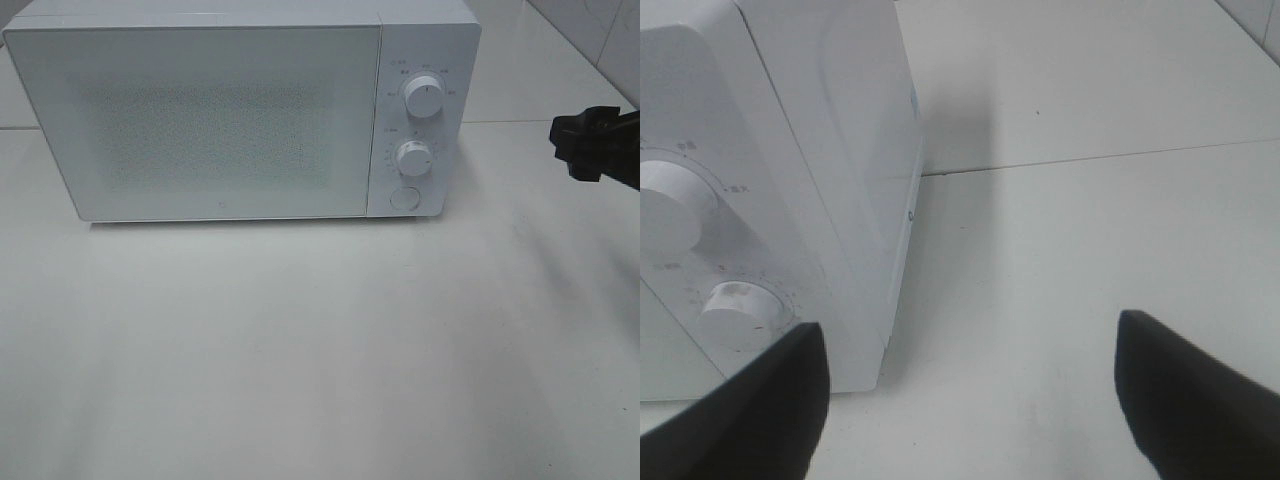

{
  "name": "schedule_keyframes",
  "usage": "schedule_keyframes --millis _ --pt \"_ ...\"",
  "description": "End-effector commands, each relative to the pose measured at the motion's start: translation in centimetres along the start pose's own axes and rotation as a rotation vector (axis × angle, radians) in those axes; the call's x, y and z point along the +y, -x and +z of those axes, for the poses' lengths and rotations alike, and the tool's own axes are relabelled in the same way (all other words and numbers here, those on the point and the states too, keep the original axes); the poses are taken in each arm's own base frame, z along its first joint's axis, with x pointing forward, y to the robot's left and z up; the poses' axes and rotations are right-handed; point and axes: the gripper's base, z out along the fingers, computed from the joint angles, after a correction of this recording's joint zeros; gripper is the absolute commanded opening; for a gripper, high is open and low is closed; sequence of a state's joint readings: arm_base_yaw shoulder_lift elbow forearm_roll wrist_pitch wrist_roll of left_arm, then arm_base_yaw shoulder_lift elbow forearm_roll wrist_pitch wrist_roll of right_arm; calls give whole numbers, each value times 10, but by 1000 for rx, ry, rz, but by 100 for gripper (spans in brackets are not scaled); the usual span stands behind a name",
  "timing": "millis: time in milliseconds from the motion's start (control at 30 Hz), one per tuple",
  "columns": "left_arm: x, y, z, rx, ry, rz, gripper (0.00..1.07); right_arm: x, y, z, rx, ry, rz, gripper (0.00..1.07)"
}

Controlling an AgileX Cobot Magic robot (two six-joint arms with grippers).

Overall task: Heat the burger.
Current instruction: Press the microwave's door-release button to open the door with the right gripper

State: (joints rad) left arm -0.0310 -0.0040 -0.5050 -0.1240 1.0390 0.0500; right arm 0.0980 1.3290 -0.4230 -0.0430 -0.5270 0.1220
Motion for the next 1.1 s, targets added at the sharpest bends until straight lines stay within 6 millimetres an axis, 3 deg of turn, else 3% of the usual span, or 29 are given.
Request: schedule_keyframes --millis 33,267,500,567,1100 --pt "0 -2 -2 -21 3 -4 98 6 -3 8 -31 3 -40 76" --pt "0 -2 -2 -21 3 -4 98 33 -19 21 -35 -20 -79 76" --pt "0 -2 -2 -21 3 -4 98 43 -26 23 -52 -83 -59 76" --pt "0 -2 -2 -21 3 -4 98 62 -33 25 -86 -66 -137 76" --pt "0 -2 -2 -21 3 -4 98 109 -58 23 -115 -44 -144 76"
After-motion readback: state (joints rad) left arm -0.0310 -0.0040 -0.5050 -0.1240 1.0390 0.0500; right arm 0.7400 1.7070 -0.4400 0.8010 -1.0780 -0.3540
